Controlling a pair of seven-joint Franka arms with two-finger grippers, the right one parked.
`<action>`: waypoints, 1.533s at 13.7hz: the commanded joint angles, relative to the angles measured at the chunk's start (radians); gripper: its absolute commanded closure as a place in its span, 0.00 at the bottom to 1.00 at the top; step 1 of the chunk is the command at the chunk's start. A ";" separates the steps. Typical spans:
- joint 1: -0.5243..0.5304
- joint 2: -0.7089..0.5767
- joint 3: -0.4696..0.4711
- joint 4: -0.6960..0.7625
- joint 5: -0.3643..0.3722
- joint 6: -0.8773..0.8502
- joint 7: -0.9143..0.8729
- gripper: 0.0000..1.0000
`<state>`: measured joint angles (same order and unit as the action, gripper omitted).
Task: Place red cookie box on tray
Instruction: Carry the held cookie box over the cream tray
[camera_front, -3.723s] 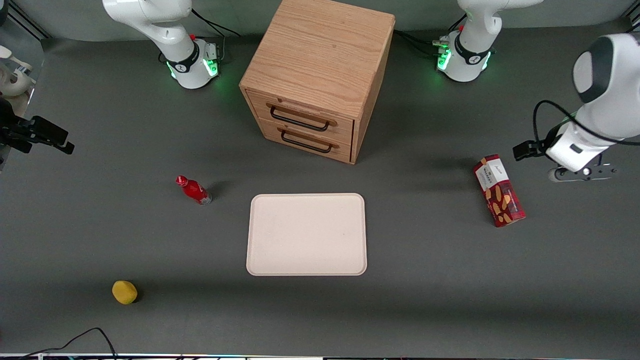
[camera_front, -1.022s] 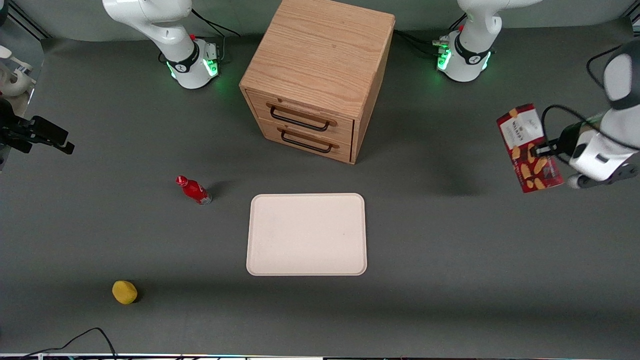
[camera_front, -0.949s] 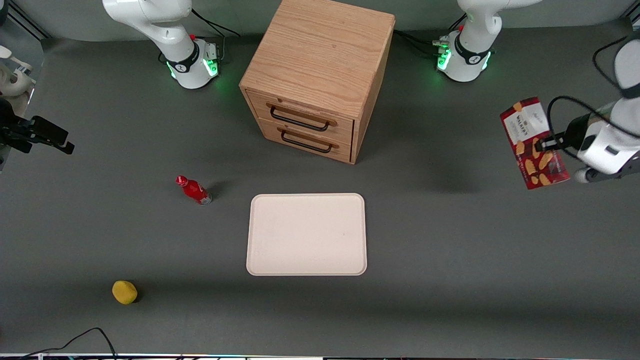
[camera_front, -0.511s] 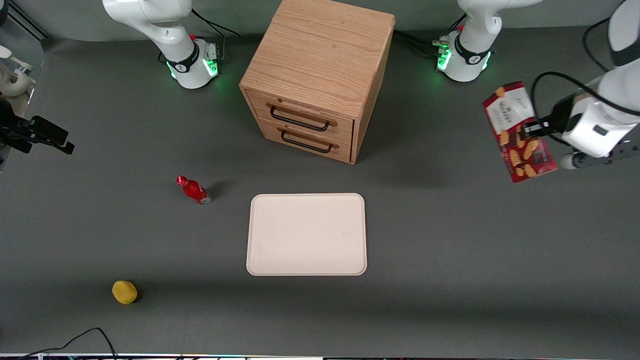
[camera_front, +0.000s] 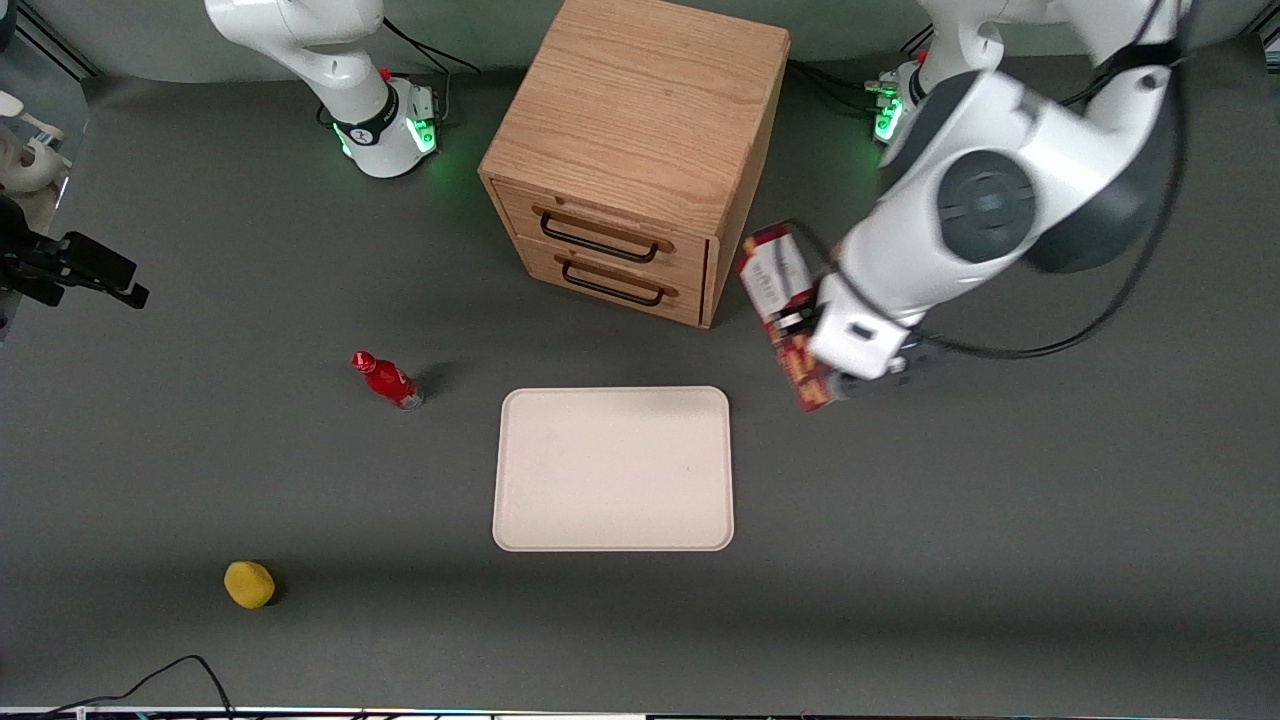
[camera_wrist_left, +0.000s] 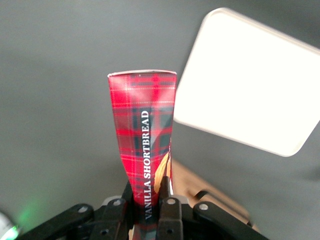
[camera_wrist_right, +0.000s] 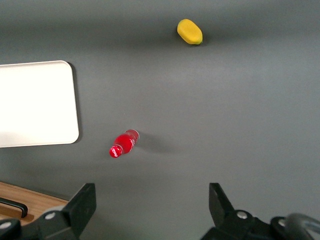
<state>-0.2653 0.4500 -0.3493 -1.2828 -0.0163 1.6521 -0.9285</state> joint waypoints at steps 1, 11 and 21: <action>-0.135 0.166 0.016 0.215 0.125 0.032 -0.152 0.78; -0.219 0.401 0.056 0.254 0.283 0.299 -0.164 0.79; -0.232 0.475 0.056 0.250 0.282 0.353 -0.030 0.80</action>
<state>-0.4820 0.8931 -0.3076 -1.0772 0.2539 1.9887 -0.9759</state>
